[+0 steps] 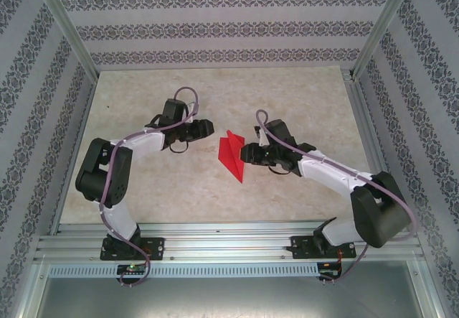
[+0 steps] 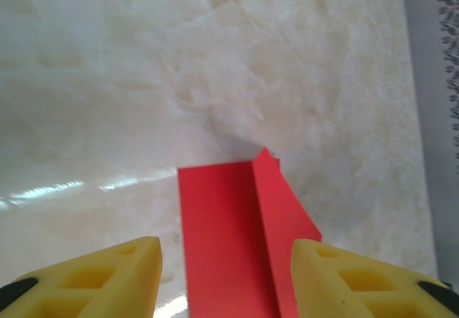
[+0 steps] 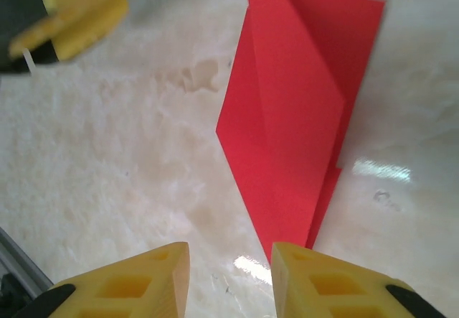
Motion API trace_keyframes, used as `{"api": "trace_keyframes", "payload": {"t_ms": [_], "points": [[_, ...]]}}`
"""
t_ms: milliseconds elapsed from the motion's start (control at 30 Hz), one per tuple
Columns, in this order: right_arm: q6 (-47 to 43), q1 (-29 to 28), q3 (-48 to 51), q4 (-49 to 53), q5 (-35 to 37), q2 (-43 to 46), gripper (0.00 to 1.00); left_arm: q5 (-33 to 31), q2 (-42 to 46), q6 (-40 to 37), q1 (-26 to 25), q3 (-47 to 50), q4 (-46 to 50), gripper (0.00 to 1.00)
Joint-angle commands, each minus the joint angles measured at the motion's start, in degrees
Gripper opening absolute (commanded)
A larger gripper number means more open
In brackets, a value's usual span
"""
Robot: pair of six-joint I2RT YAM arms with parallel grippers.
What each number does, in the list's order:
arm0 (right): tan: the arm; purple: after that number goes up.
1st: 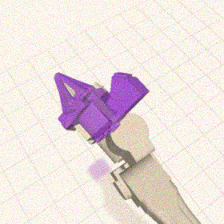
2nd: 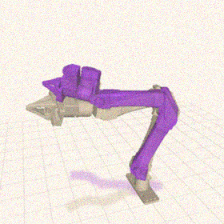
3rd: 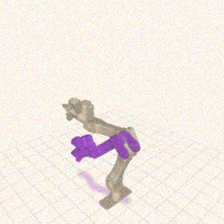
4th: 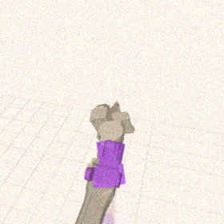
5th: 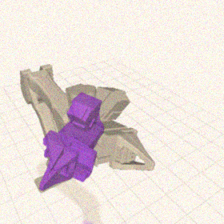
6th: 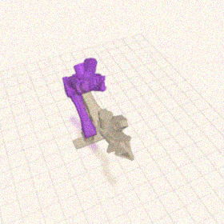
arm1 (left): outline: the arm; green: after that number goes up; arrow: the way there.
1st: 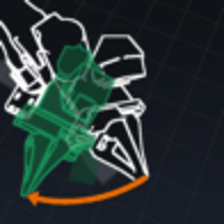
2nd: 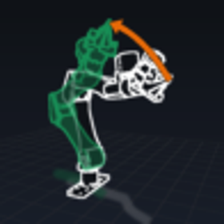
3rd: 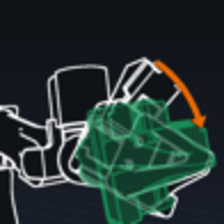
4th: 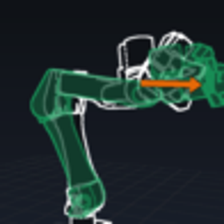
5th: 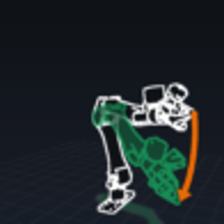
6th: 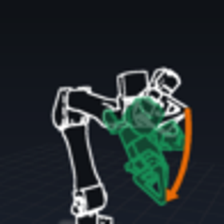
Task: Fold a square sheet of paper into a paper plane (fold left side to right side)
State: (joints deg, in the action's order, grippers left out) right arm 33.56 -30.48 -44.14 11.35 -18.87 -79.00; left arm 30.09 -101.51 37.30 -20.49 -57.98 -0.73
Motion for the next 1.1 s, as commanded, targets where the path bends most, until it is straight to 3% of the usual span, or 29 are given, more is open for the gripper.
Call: {"api": "trace_keyframes", "payload": {"t_ms": [0, 400, 500, 600, 667, 800, 967, 1067], "points": [[1.7, 2.5, 4.7, -4.2, 0.7, 3.5, 0.38, 5.0, -1.9, 7.2, -3.5, 2.2, -10.9, 0.53], [4.0, 7.2, 15.9, -9.1, -2.2, 14.9, 0.47, 4.2, -14.1, 8.4, -8.8, -6.3, -11.1, 0.48], [4.5, 8.0, 17.6, -9.8, -3.1, 16.8, 0.52, 4.8, -15.7, 8.7, -9.2, -7.3, -11.5, 0.42], [5.3, 8.7, 19.2, -12.0, -4.8, 18.6, 0.57, 6.2, -16.5, 9.3, -9.4, -7.9, -12.9, 0.27], [6.1, 9.2, 20.3, -14.1, -6.3, 19.5, 0.62, 7.3, -15.4, 9.3, -9.5, -7.4, -14.6, 0.16], [8.5, 9.6, 21.9, -19.9, -8.9, 21.1, 0.74, 9.1, -9.5, 8.5, -9.4, -6.3, -16.5, 0.08], [13.8, 9.3, 24.2, -30.9, -11.1, 24.3, 0.94, 8.0, 2.1, 7.4, -9.4, -4.3, -15.2, 0.08], [16.4, 8.1, 25.8, -35.8, -11.3, 25.5, 0.98, 6.8, 7.5, 7.2, -9.4, -4.4, -13.7, 0.08]]}}
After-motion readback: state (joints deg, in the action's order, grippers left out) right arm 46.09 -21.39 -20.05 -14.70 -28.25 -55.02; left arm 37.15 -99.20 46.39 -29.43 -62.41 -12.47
